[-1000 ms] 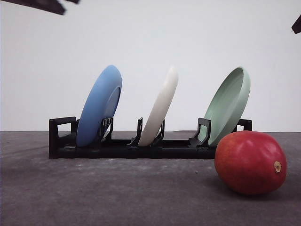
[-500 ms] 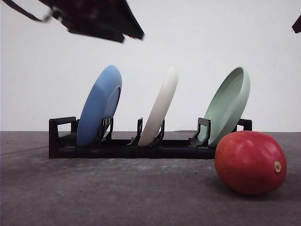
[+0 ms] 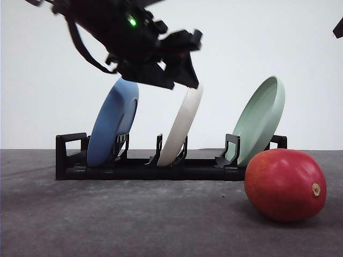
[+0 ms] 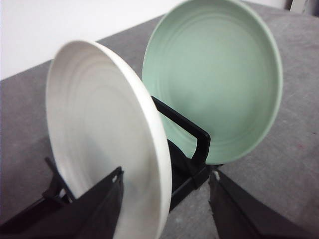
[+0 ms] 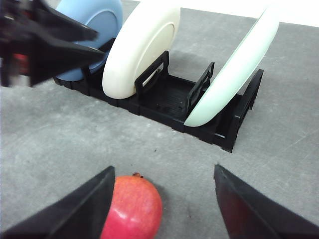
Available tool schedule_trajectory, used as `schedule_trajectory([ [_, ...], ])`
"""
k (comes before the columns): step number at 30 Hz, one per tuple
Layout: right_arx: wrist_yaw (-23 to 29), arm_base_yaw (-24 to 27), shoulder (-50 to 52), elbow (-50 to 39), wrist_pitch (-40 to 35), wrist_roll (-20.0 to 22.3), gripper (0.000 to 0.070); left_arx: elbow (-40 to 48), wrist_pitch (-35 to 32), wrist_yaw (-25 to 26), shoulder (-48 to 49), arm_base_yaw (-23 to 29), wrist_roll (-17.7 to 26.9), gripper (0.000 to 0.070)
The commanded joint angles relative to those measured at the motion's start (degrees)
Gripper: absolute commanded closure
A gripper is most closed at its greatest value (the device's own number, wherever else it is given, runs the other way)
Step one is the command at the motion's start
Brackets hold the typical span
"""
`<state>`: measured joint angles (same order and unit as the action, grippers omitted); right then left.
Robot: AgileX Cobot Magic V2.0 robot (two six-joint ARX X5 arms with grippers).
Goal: Place pomegranate in white plate
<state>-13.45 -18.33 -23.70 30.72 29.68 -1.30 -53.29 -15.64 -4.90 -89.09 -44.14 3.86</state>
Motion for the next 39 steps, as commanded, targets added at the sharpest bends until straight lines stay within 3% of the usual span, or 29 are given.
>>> schedule_trajectory([
  [1, -0.05, -0.28, -0.13, 0.90, -0.64, 0.46, 0.0300, -2.12, -0.66, -0.87, -2.18, -0.63, -0.58, 0.0386],
  [8, 0.00, -0.28, -0.13, 0.90, -0.64, 0.46, 0.0300, -6.17, -0.66, -4.58, -7.64, -0.59, -2.88, 0.0386],
  [20, -0.02, -0.28, -0.13, 0.90, -0.64, 0.46, 0.0300, -8.82, -0.63, -4.60, -12.49, -0.61, -3.28, 0.0395],
  [22, -0.02, -0.28, -0.13, 0.90, -0.64, 0.46, 0.0300, -8.82, -0.63, -4.60, -12.49, -0.61, -3.29, 0.0428],
  [26, -0.02, -0.28, -0.13, 0.90, -0.64, 0.46, 0.0300, -8.82, -0.63, -4.58, -12.49, -0.63, -3.33, 0.0573],
  [30, -0.01, -0.28, -0.13, 0.90, -0.64, 0.48, 0.0300, -8.82, -0.63, -4.55, -12.42, -0.86, -4.59, 0.0673],
  [39, 0.00, -0.28, -0.13, 0.90, -0.64, 0.48, 0.0300, -8.82, -0.24, -4.53, -11.09, -0.87, -13.28, 0.0688],
])
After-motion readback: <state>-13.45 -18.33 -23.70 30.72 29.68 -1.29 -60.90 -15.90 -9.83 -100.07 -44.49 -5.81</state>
